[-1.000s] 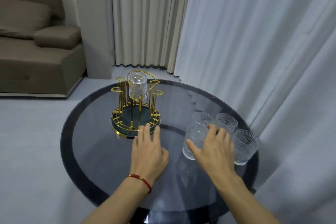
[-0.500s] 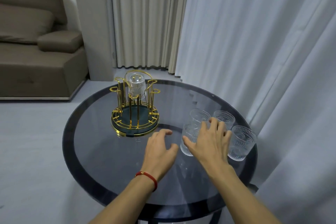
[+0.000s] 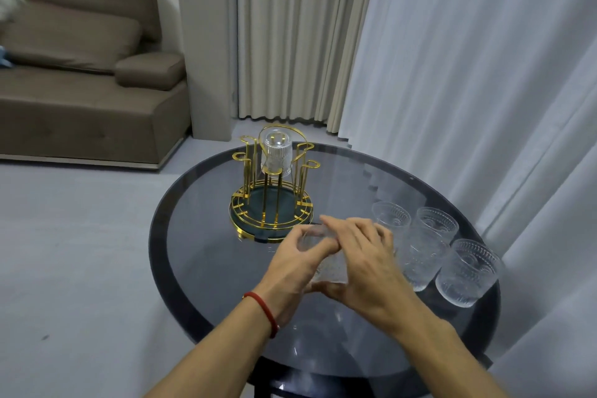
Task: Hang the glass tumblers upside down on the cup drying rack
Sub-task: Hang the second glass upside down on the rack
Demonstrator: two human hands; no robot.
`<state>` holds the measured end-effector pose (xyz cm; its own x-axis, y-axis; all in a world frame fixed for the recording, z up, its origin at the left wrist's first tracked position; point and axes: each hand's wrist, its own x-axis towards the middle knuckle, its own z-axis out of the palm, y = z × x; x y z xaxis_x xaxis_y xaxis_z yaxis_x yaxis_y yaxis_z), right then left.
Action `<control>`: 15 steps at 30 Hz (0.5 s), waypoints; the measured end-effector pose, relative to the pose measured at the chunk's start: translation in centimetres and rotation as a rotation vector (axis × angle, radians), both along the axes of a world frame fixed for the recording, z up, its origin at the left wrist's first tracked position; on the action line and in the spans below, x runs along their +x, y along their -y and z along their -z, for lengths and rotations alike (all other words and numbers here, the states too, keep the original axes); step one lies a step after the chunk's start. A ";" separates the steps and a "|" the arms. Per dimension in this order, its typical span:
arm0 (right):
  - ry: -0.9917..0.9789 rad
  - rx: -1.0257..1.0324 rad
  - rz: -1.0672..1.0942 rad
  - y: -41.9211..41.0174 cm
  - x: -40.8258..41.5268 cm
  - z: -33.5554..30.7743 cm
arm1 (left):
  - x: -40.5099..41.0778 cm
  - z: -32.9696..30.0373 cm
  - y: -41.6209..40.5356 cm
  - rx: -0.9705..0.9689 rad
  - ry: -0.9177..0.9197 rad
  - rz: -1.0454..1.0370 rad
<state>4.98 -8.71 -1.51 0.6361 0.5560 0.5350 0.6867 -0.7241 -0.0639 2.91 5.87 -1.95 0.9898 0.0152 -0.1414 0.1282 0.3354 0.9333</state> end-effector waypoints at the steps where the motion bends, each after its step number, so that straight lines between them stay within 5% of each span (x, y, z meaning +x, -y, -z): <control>1: -0.070 0.061 -0.025 -0.1 0.2 -0.3 | 0.1 0.0 -0.4 -0.069 -0.014 -0.041; 7: -0.842 0.643 0.007 -0.2 1.2 -0.8 | 1.0 -0.5 -3.3 -0.305 0.032 -0.049; 12: -0.814 0.855 -0.007 -2.0 2.8 -2.8 | 2.2 0.6 -4.6 -0.281 0.063 -0.045; 15: -0.640 0.863 0.009 -2.2 4.5 -7.0 | 3.3 2.5 -5.7 0.265 0.102 -0.316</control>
